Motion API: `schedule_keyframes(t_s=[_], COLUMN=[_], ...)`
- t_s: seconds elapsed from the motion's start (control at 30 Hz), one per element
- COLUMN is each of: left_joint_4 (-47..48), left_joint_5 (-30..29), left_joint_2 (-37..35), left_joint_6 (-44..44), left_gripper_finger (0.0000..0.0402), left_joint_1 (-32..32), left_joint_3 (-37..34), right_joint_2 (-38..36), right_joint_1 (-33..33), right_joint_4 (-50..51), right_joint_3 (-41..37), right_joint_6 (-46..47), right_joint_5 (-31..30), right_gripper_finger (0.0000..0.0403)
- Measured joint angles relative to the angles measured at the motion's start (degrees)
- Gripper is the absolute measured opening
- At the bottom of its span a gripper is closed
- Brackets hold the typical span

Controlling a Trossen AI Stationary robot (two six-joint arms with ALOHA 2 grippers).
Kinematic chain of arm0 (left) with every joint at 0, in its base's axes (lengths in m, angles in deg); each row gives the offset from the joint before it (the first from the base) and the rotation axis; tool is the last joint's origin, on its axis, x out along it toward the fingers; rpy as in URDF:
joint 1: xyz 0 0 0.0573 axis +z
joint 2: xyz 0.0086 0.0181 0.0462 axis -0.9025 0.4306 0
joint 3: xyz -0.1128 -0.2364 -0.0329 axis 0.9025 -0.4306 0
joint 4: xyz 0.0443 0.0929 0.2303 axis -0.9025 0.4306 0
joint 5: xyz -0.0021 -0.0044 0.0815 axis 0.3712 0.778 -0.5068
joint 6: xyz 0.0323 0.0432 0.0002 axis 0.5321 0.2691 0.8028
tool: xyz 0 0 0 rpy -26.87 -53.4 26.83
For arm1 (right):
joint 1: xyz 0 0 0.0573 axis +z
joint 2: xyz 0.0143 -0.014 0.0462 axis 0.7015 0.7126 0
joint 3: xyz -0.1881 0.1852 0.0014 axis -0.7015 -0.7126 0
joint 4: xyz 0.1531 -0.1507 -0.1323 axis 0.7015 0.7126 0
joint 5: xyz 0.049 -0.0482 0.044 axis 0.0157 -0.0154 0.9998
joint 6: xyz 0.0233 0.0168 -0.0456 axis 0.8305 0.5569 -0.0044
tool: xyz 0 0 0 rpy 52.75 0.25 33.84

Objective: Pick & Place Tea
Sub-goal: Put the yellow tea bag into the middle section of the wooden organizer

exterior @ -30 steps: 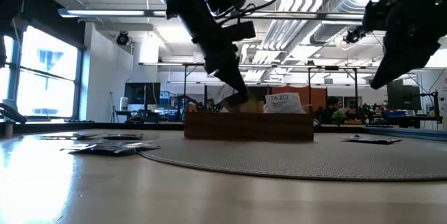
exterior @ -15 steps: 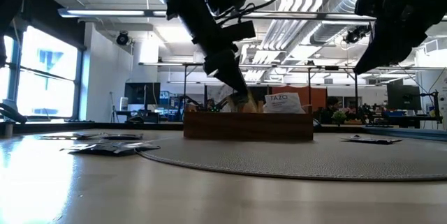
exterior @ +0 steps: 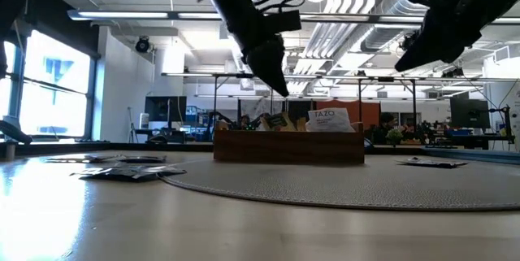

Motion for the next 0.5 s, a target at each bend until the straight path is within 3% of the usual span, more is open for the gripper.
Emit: schedule_keyframes(t_s=[0.13,0.3,0.4,0.5], left_joint_4=[5.73,7.34,7.23,7.03], left_joint_5=[2.51,6.78,6.26,1.21], left_joint_2=[0.06,1.05,1.08,1.64], left_joint_6=[-10.67,-14.42,-15.05,-15.49], left_gripper_finger=[0.0151,0.0151,0.0151,0.0151], left_joint_1=[0.11,0.17,0.15,0.14], left_joint_3=[1.30,1.24,1.28,1.29], right_joint_2=[0.00,0.00,0.00,0.00], right_joint_1=[0.00,0.00,0.00,0.00], right_joint_4=[-1.08,-1.06,-1.06,-1.06], right_joint_3=[0.00,0.00,0.00,0.00], right_joint_6=[-0.06,0.68,1.32,1.05], right_joint_5=[-0.24,-0.20,-0.18,-0.16], right_gripper_finger=[0.0002,0.0005,0.0005,0.0002])
